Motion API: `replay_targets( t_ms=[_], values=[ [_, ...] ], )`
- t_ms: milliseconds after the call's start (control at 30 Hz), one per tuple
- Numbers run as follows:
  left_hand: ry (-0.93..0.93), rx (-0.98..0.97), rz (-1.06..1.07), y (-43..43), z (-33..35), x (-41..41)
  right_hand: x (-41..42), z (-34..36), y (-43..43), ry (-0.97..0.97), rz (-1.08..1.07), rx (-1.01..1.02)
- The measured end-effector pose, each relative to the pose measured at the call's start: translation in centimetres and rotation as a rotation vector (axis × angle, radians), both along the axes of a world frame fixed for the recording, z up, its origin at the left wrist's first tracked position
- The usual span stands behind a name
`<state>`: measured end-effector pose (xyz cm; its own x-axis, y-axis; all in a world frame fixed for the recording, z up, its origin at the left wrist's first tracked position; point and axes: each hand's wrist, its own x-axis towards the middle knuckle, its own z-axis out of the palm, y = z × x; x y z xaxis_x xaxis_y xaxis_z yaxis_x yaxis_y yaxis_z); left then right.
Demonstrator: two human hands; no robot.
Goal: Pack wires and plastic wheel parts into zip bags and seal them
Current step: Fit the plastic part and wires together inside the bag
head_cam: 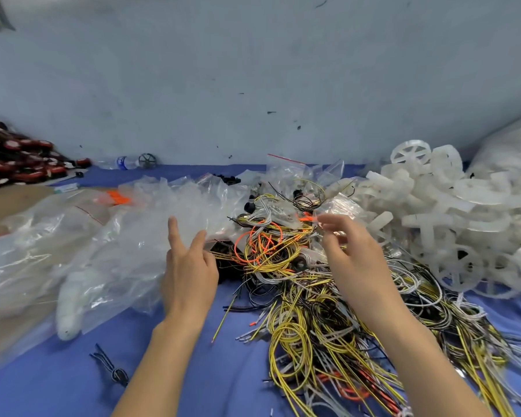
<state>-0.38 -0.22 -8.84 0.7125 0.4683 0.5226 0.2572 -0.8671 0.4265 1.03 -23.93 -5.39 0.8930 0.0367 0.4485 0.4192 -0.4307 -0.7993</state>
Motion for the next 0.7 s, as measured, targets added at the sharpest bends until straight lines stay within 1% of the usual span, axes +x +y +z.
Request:
replay_targets(
  t_ms=[133,300,400,467,533,600,633,667,700],
  values=[
    [-0.063,-0.066,0.016,1.3,-0.1,-0.1,-0.2,0.1,0.1,-0.046,-0.008,-0.032],
    [-0.189,-0.142,-0.022,0.7,0.6,-0.3,-0.3,-0.1,-0.4,-0.035,-0.040,-0.022],
    [-0.335,-0.154,-0.057,0.3,1.6,-1.1,-0.2,-0.1,-0.6,-0.037,-0.041,-0.011],
    [-0.470,-0.162,-0.097,-0.4,2.9,-1.9,-0.3,0.1,-0.4,-0.042,-0.055,-0.025],
    [-0.608,-0.179,-0.179,-1.5,4.5,-2.9,-0.2,0.2,-0.1,-0.033,-0.044,0.007],
    [-0.695,-0.099,-0.297,-3.4,5.6,-4.2,-0.4,0.6,0.7,0.031,0.039,0.126],
    [-0.706,-0.035,-0.381,-4.7,5.6,-4.8,-0.1,0.7,0.9,0.128,0.104,0.275],
    [-0.689,0.023,-0.480,-6.2,5.3,-5.5,-0.3,1.2,1.1,0.151,0.163,0.246],
    [-0.645,0.069,-0.575,-7.7,4.8,-6.1,-0.3,1.7,1.3,0.331,0.239,0.421]
  ],
)
